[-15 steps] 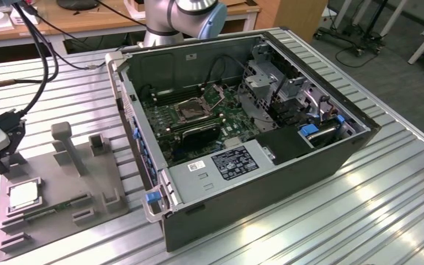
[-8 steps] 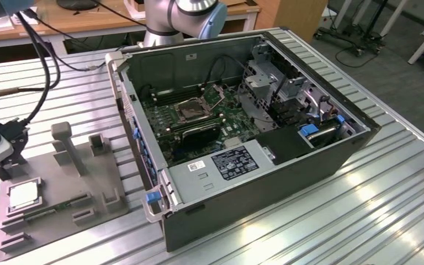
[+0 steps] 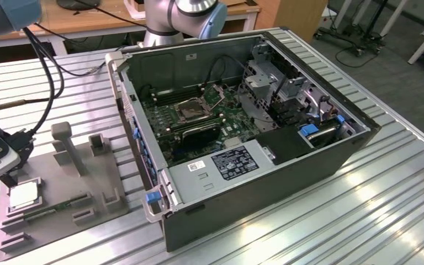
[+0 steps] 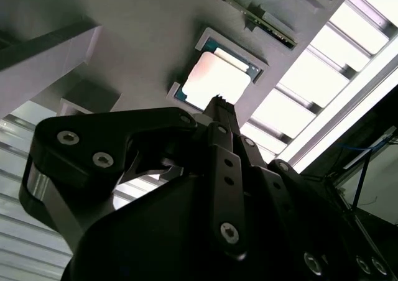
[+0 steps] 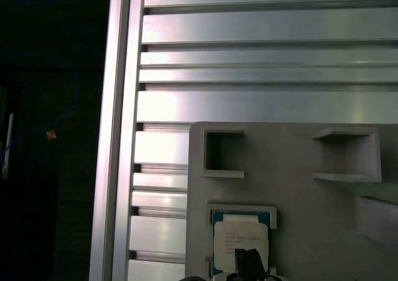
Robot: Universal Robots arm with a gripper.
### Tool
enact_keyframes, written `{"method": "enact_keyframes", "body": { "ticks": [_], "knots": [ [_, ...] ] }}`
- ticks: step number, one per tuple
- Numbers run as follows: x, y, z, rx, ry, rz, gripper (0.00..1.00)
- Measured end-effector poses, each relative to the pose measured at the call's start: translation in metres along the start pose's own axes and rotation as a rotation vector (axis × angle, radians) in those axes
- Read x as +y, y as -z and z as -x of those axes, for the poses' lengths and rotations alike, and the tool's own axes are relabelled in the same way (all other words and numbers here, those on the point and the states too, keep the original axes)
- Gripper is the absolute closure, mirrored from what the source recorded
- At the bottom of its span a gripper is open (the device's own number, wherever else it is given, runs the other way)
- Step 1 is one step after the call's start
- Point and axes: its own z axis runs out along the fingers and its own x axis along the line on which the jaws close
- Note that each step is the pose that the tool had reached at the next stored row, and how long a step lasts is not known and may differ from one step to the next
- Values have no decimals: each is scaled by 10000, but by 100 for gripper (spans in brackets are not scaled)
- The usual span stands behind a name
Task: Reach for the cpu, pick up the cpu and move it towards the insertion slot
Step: 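Reach for the cpu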
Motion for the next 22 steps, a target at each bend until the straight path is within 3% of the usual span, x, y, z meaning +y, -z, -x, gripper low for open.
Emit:
{"method": "enact_keyframes", "body": {
  "ticks": [4, 11, 22],
  "knots": [
    [-1, -10, 0, -5, 0, 3, 90],
    [-17, -107, -2, -2, 0, 2, 90],
    [-21, -135, -5, -1, 0, 1, 90]
  ]
}}
